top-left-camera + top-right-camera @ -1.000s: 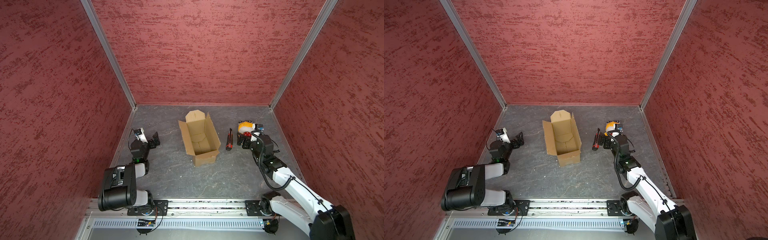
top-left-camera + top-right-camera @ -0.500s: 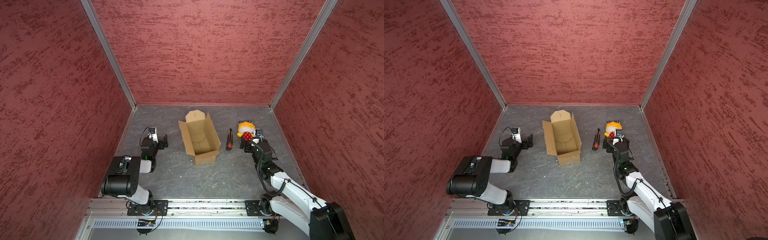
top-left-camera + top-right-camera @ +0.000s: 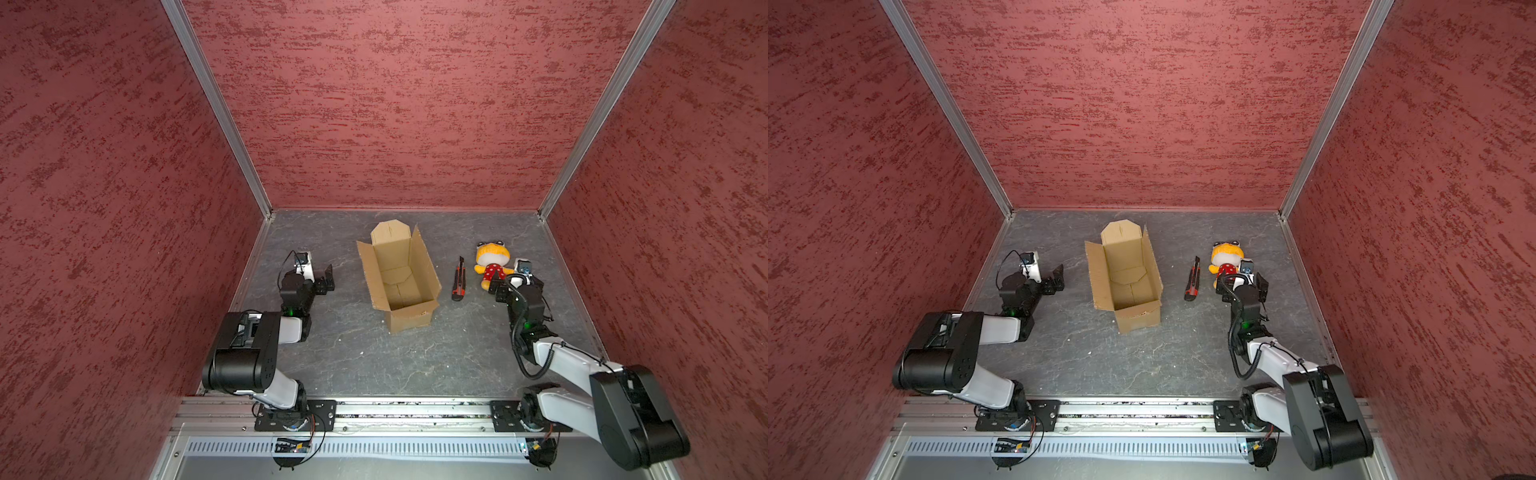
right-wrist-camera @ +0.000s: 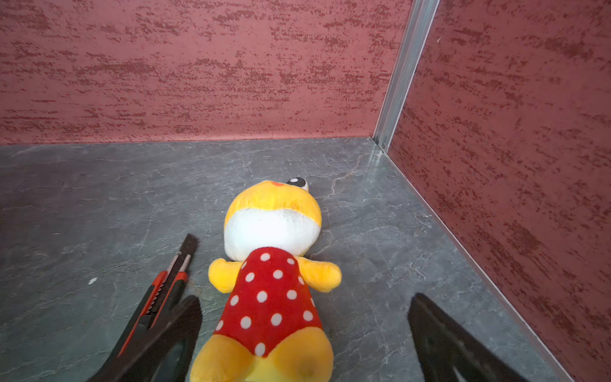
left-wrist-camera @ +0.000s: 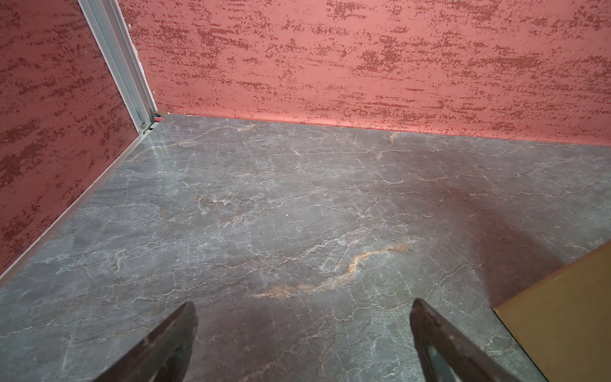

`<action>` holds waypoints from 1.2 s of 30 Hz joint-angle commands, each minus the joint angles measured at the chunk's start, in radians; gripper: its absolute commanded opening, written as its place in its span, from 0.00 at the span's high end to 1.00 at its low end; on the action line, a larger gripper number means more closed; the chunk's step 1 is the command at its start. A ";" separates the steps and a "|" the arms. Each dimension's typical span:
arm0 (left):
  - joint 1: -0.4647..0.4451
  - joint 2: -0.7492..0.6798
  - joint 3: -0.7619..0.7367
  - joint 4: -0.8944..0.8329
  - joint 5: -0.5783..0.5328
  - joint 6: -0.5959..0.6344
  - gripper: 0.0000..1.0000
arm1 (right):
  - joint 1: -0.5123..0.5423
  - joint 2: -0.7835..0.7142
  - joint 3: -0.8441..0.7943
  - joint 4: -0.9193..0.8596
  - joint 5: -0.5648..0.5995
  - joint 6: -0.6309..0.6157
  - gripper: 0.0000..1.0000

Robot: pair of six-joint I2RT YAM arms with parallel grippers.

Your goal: Unpack the express box

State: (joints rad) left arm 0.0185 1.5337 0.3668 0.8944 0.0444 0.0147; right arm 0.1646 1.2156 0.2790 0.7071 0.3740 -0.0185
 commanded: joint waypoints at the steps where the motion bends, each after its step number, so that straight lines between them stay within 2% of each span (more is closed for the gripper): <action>1: 0.007 0.003 0.014 -0.005 0.007 0.002 0.00 | -0.017 0.067 -0.006 0.183 -0.018 -0.026 0.01; 8: 0.009 0.002 0.015 -0.006 0.009 0.004 0.00 | -0.029 0.176 0.010 0.313 -0.025 -0.056 0.01; 17: 0.010 0.002 0.014 -0.006 0.009 0.003 0.00 | -0.068 0.221 0.011 0.362 -0.066 -0.051 0.01; 33: 0.010 0.003 0.015 -0.006 0.010 0.003 0.00 | -0.175 0.340 -0.038 0.546 -0.157 0.055 0.01; 36: 0.009 0.002 0.015 -0.006 0.010 0.003 0.00 | -0.184 0.336 -0.038 0.532 -0.166 0.064 0.01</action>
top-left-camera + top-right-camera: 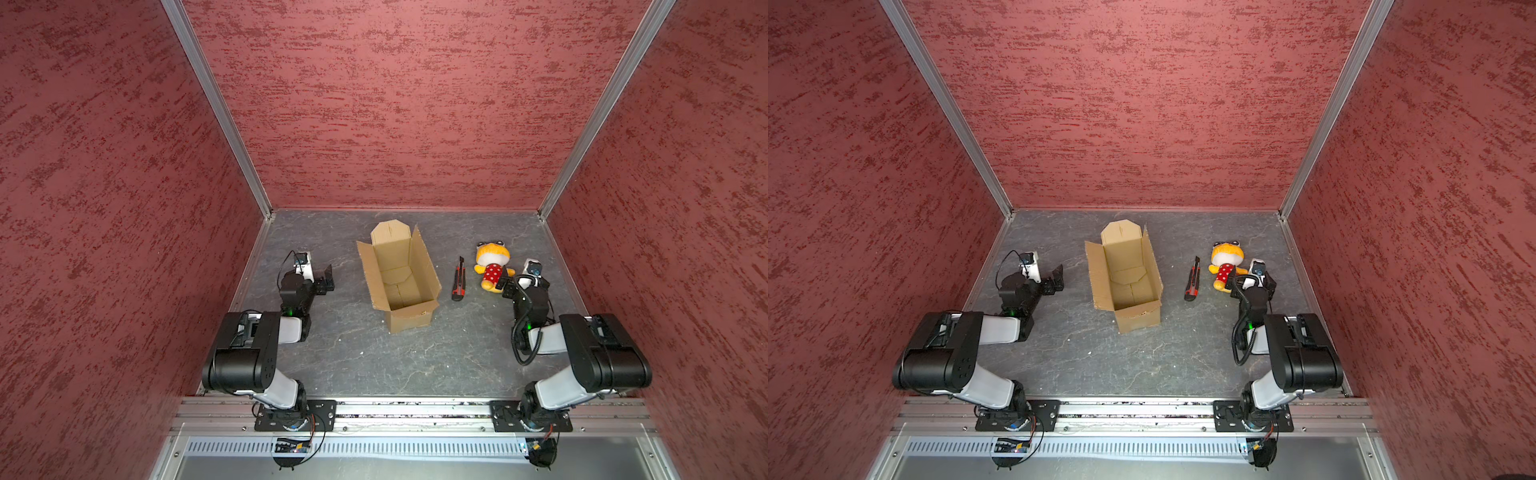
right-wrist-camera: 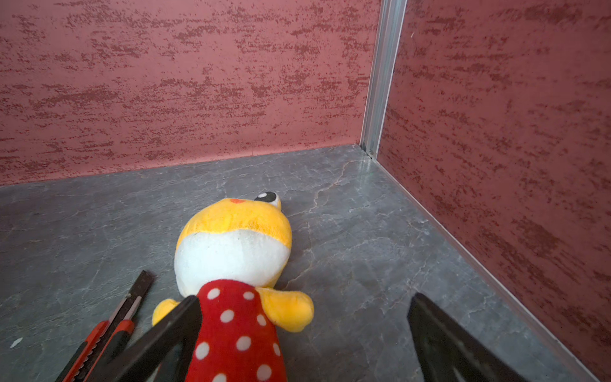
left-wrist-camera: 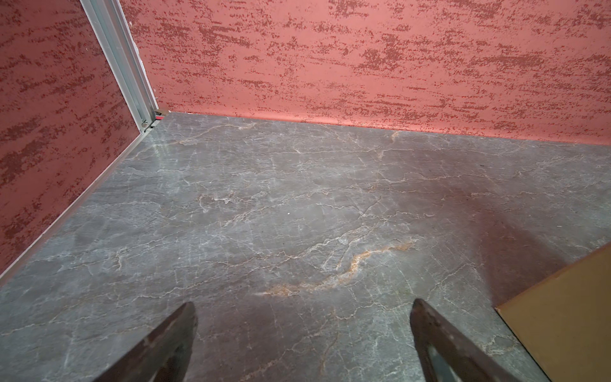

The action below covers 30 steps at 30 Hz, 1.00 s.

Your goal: Unpack the express box

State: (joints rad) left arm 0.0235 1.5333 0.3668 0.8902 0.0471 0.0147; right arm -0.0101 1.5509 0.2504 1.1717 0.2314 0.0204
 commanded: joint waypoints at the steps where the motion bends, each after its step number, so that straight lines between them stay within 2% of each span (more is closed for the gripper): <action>1: 0.005 0.002 0.015 -0.002 0.007 0.003 0.00 | -0.010 -0.002 -0.007 0.060 -0.021 0.028 0.01; 5: 0.005 0.002 0.015 -0.002 0.007 0.003 0.00 | -0.011 -0.001 0.018 0.014 0.005 0.038 0.01; 30: 0.003 0.002 0.013 -0.002 0.006 0.002 0.00 | -0.011 0.001 0.017 0.019 0.006 0.036 0.01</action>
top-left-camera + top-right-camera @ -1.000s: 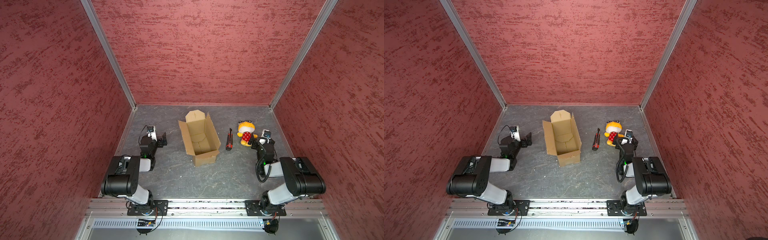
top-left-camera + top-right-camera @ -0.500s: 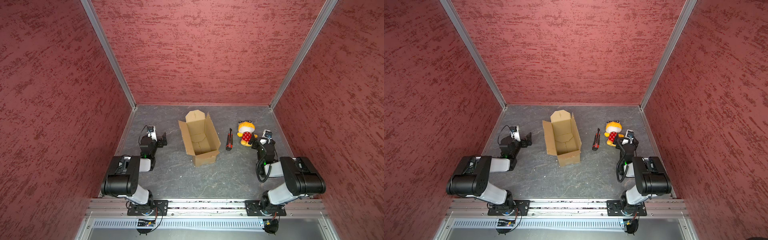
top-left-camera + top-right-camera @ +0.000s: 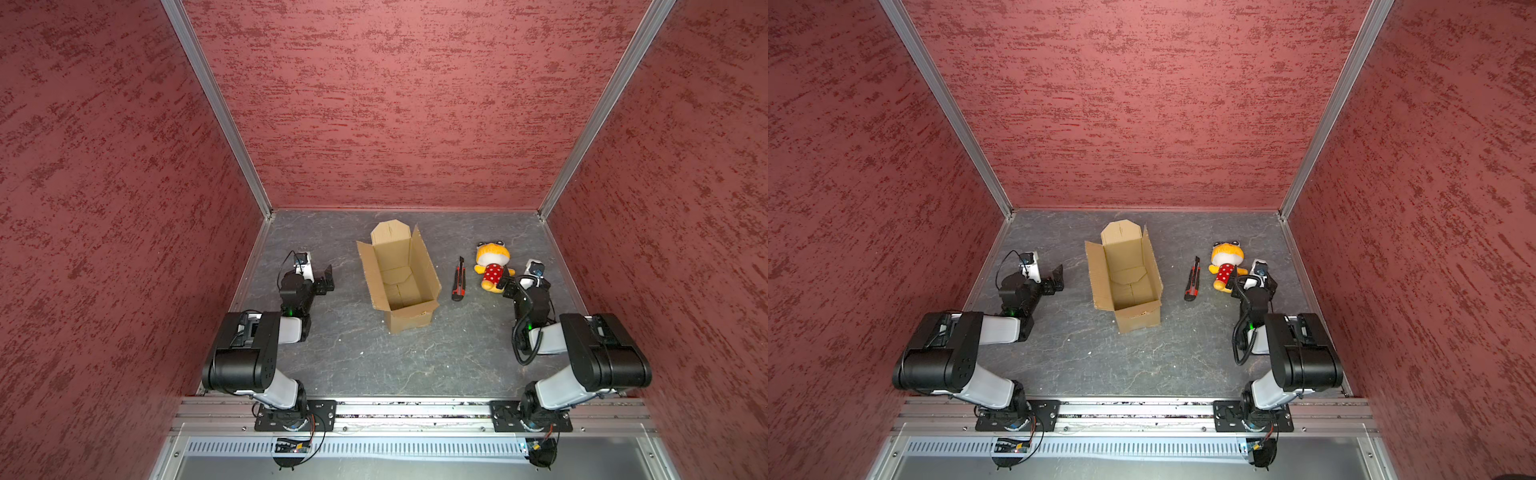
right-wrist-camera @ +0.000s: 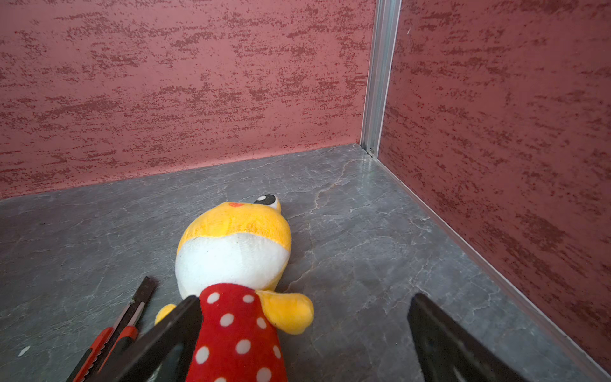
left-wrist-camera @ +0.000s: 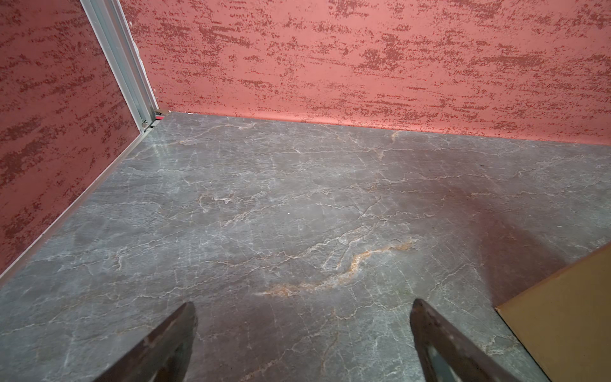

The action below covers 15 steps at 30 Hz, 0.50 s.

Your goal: Unpack the express box

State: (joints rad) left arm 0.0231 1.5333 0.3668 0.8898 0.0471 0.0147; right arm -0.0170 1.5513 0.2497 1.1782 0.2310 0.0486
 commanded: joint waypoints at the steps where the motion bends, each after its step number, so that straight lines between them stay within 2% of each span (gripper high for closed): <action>1: 0.004 0.002 0.014 -0.002 0.006 0.002 0.00 | -0.005 0.000 0.018 0.012 0.007 0.008 0.01; 15: 0.006 0.002 0.015 -0.002 0.014 0.002 0.00 | -0.003 0.001 0.018 0.011 0.007 0.008 0.01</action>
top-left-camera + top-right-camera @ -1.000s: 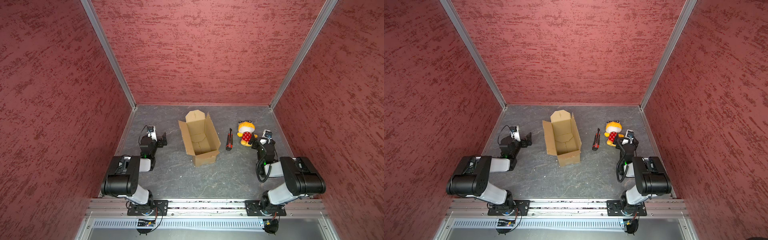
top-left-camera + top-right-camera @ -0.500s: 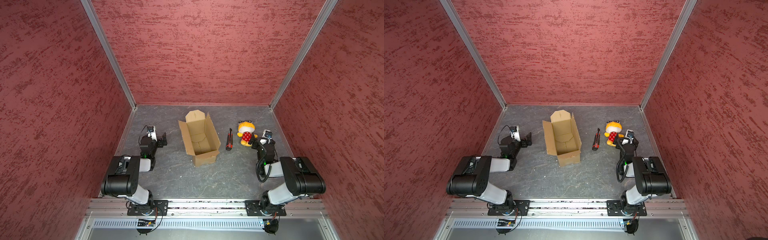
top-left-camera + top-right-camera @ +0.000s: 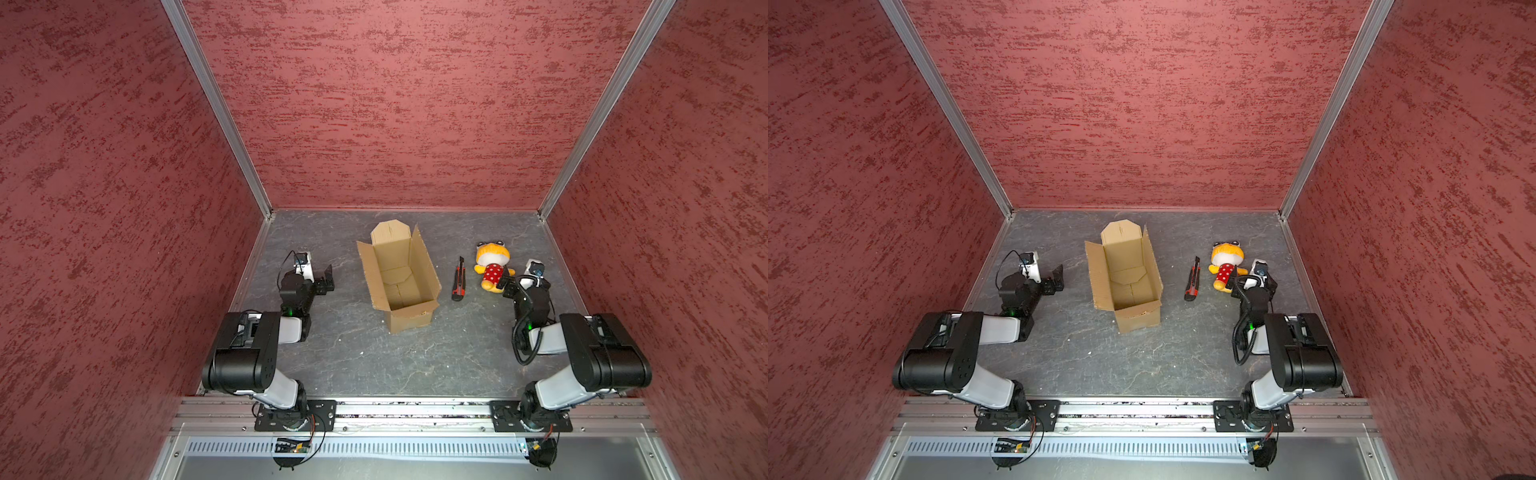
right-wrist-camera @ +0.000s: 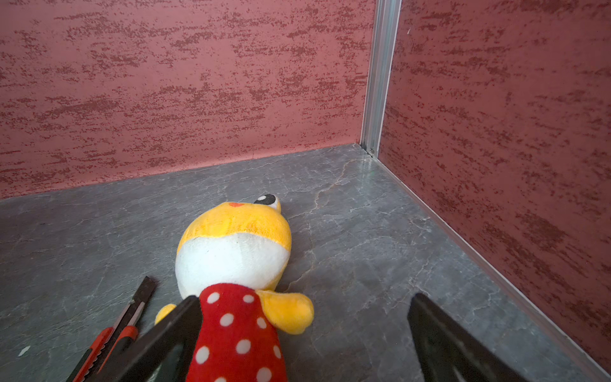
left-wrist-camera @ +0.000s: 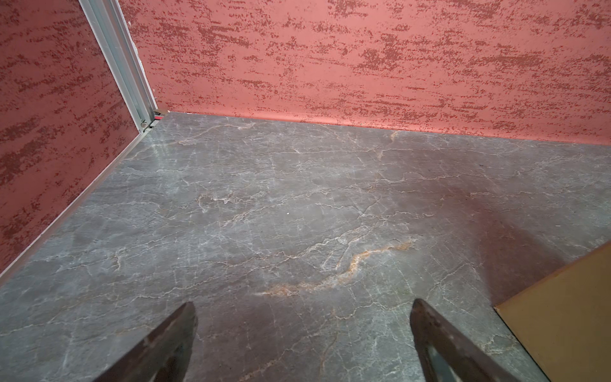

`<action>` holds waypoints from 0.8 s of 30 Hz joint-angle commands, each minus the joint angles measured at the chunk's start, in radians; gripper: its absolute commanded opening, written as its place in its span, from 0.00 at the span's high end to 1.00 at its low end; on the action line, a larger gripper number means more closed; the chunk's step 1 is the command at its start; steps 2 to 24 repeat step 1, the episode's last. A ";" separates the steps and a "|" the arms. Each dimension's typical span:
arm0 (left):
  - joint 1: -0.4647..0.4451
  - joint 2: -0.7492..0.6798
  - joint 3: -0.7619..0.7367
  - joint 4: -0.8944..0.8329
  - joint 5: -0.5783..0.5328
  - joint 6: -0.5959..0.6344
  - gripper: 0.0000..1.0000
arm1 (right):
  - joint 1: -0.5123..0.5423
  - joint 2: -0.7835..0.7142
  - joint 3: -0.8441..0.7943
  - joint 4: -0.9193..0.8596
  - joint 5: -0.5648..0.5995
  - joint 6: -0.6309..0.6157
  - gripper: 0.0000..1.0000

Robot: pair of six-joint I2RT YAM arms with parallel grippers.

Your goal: Unpack the express box

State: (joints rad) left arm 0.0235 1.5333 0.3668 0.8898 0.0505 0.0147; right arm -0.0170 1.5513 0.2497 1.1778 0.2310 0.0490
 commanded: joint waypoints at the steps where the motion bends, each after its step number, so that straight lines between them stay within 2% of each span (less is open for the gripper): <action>1: 0.006 0.002 0.015 -0.001 0.009 0.001 0.00 | -0.003 0.002 0.018 0.011 0.007 0.008 0.01; 24: 0.006 0.002 0.015 -0.001 0.009 0.001 0.00 | -0.003 0.002 0.018 0.011 0.007 0.008 0.01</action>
